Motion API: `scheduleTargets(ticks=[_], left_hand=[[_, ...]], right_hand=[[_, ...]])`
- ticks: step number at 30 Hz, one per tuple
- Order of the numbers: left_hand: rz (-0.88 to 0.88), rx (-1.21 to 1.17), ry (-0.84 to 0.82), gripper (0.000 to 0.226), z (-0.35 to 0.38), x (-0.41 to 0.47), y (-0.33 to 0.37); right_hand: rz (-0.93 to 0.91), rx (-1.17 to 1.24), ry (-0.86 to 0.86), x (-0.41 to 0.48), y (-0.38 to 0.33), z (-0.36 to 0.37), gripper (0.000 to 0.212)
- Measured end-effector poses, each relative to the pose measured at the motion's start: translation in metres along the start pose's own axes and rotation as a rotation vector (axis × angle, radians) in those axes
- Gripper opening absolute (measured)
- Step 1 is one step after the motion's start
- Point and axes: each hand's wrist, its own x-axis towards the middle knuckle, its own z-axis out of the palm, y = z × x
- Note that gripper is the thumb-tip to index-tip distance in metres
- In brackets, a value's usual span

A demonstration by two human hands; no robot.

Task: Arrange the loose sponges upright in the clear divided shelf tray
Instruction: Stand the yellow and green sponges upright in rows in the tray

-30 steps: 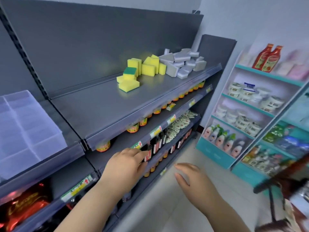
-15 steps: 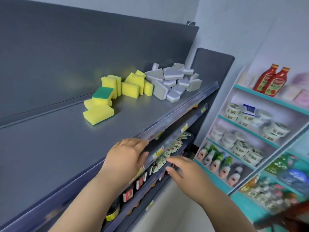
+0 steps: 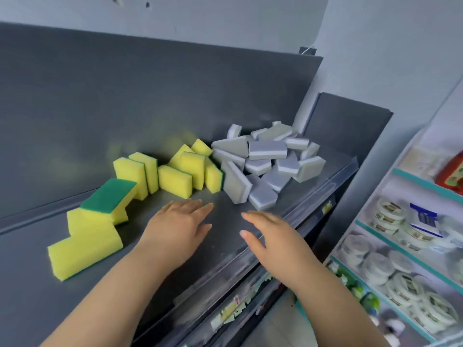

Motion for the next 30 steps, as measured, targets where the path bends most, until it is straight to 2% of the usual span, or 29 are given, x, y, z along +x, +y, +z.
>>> scheduleTargets(ticks=[6,10,12,18,21,25,30], left_hand=[[-0.158,0.171,0.044,0.037,-0.002,0.06,-0.02],[-0.301,0.179,0.039,0.052,-0.01,0.098,-0.019],[-0.343,0.226,-0.032,0.056,-0.011,0.118,-0.021],[-0.392,0.318,-0.139,0.062,-0.002,0.143,-0.027],[-0.379,0.33,-0.136,0.058,-0.006,0.143,-0.022],[-0.511,0.207,0.052,0.046,-0.014,0.13,-0.019],[-0.684,0.031,0.285,0.043,-0.021,0.106,-0.007]], right_hand=[[-0.234,-0.012,-0.035,0.105,0.031,-0.012,0.041],[-0.38,0.013,-0.08,0.166,0.043,-0.013,0.039],[-0.451,-0.014,-0.101,0.189,0.046,-0.009,0.035],[-0.653,-0.13,-0.224,0.227,0.05,0.007,0.027],[-0.728,-0.163,-0.268,0.237,0.053,0.011,0.026],[-0.789,-0.136,-0.302,0.249,0.053,0.008,0.025],[-0.899,-0.152,-0.342,0.259,0.051,0.003,0.039]])
